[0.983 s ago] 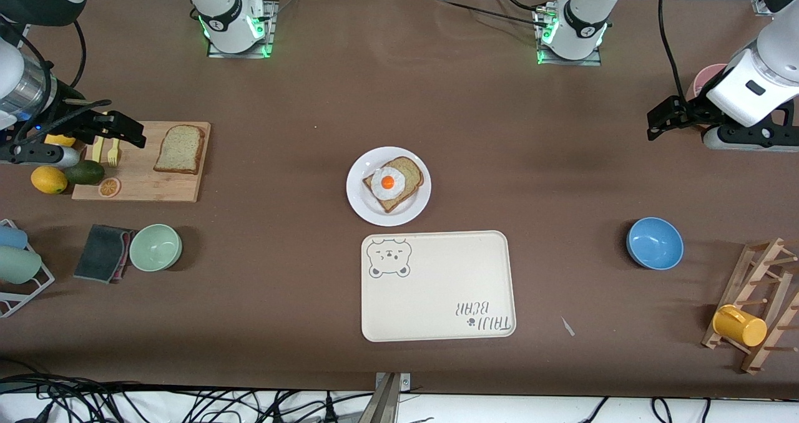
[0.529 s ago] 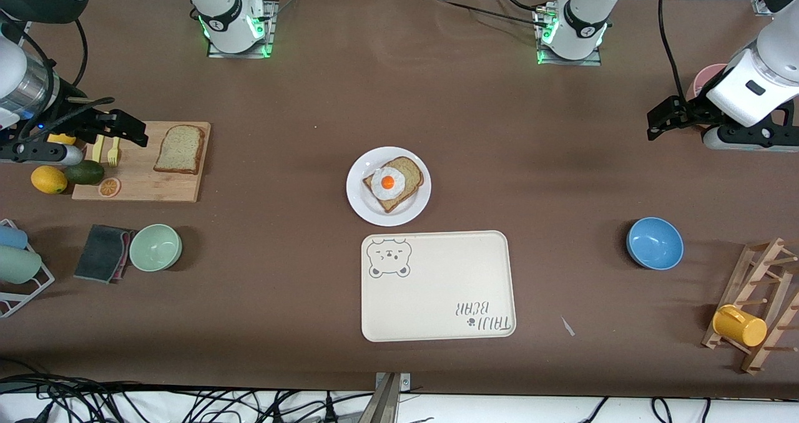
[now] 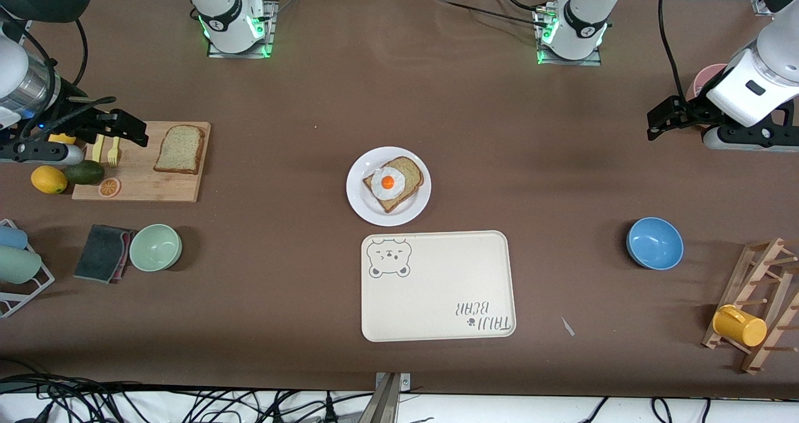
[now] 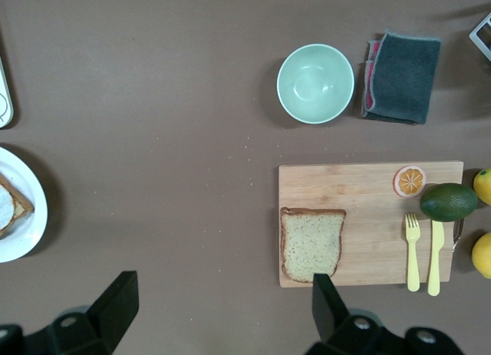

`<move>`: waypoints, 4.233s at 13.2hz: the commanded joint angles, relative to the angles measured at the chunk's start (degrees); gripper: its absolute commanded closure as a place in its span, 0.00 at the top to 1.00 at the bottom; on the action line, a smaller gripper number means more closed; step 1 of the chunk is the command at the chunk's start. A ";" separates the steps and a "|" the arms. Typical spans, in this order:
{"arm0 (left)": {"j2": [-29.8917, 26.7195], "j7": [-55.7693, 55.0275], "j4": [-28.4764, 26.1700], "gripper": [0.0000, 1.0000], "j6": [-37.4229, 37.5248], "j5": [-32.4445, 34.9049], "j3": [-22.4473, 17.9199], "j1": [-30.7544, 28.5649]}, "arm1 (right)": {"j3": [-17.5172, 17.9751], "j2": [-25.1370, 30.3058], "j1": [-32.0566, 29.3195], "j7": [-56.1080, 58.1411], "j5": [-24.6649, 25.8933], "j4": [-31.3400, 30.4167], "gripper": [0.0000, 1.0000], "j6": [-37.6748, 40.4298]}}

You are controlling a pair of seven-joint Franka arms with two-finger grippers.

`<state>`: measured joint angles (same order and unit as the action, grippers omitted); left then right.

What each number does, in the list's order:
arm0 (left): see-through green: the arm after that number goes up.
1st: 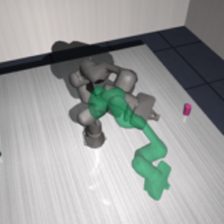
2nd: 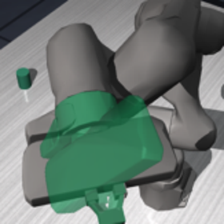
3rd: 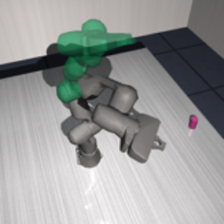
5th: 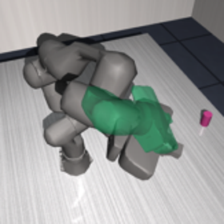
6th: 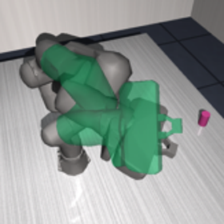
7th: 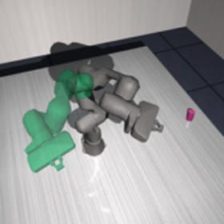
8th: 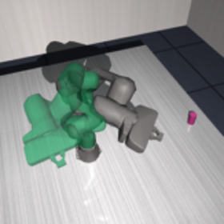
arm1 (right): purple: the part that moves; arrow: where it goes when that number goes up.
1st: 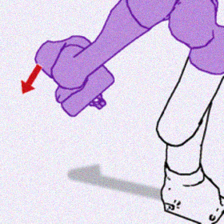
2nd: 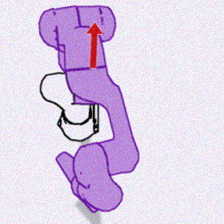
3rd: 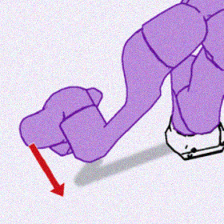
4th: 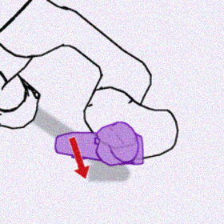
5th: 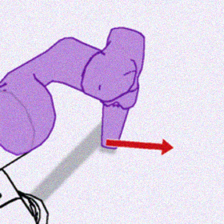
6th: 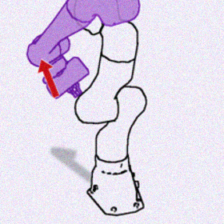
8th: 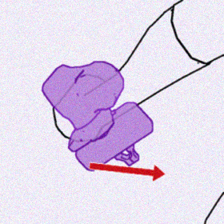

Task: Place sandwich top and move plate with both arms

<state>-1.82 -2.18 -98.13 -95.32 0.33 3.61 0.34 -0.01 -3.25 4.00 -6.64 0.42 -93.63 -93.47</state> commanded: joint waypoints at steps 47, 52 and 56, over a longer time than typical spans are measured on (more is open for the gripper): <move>0.41 -0.02 1.36 1.00 1.28 -1.38 0.09 -0.25 | -5.18 -11.34 0.22 -10.14 13.82 -42.96 0.49 -39.15; 0.41 -0.02 1.36 1.00 1.28 -1.38 0.08 -0.25 | -5.09 -12.39 0.22 -10.59 13.82 -42.78 0.46 -39.50; 0.32 0.07 1.36 1.00 1.28 -1.38 0.08 -0.25 | -5.09 -12.13 0.22 -9.97 13.91 -42.69 0.00 -39.07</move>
<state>-1.81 -2.18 -98.11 -95.32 0.33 3.61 0.34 -5.08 -15.16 4.03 -15.80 13.36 -135.93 -132.17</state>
